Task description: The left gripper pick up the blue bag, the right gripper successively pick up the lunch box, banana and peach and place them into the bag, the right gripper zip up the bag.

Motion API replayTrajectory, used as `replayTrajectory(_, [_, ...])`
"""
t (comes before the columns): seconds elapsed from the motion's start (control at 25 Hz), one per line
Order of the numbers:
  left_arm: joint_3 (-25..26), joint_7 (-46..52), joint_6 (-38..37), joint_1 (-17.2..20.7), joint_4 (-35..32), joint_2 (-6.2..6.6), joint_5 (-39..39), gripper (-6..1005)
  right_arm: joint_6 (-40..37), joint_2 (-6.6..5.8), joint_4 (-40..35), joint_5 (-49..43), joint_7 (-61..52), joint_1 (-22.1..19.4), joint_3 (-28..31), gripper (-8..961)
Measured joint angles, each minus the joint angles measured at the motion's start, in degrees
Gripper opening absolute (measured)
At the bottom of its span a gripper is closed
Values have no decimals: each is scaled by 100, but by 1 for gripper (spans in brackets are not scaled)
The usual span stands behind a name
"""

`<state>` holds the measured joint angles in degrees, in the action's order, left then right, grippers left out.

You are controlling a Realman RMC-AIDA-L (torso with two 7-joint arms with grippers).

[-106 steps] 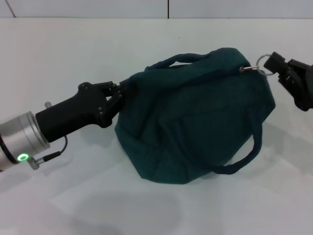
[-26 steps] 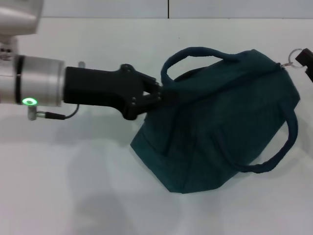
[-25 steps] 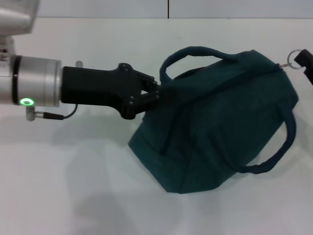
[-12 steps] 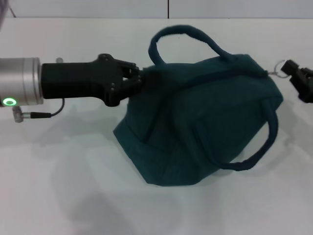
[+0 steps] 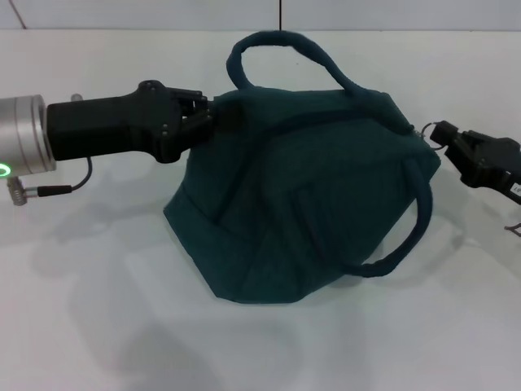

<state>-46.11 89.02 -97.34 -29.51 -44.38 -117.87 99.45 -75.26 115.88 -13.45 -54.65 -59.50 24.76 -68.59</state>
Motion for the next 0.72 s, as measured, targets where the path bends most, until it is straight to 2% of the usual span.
replayTrajectory(0.2, [47, 61, 59, -42, 43, -25, -12, 76, -285, 6, 0, 13, 0, -9, -36, 14])
replayTrajectory(0.44, [343, 444, 307, -140, -43, -6, -16, 80, -445, 5, 2, -2, 7, -7, -45, 14])
replayTrajectory(0.52, [356, 481, 329, -181, -59, 21, 0, 237, -480, 5, 2, -3, 37, -37, -48, 14])
replayTrajectory(0.56, [366, 605, 355, -285, -220, 74, 10, 315, -485, 5, 2, -3, 44, -42, -49, 14])
replayTrajectory(0.72, [347, 832, 500, -373, -842, 18, 23, 391, -507, 5, 1, 5, 66, -72, -49, 14])
